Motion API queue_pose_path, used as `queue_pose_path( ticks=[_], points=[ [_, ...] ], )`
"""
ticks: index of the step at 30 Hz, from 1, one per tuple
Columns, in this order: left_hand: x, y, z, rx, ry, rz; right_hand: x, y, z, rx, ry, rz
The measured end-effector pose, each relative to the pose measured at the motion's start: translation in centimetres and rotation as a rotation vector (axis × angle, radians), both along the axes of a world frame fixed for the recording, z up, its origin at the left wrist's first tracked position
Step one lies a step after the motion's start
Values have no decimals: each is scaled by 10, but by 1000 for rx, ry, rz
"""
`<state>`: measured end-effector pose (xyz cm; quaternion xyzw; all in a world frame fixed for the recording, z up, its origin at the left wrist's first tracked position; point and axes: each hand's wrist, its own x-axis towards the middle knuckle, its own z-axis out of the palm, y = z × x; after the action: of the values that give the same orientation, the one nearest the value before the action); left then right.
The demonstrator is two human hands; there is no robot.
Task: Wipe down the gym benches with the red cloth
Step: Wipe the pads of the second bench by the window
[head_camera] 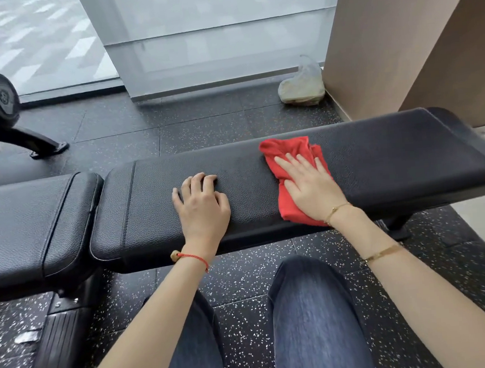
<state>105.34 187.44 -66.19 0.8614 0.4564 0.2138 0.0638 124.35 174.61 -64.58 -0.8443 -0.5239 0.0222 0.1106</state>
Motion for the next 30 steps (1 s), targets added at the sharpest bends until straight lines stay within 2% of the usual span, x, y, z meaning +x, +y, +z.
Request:
queue_pose_path(
  ticks=[6, 10, 15, 22, 26, 30],
  points=[
    [10, -9, 5, -39, -56, -9, 63, 9, 6, -68, 49, -287],
    [41, -31, 10, -71, -82, -85, 67, 23, 11, -96, 45, -255],
    [87, -54, 11, -78, -29, -161, 56, -21, 1, -33, 24, -152],
    [130, -74, 5, -94, 15, -225, 110, -82, 0, -28, 63, -348],
    [136, -79, 2, -62, 11, -190, 160, -64, 7, -92, 68, -476],
    [137, -81, 1, -33, 20, -175, 164, -26, 13, -134, 58, -412]
  ],
)
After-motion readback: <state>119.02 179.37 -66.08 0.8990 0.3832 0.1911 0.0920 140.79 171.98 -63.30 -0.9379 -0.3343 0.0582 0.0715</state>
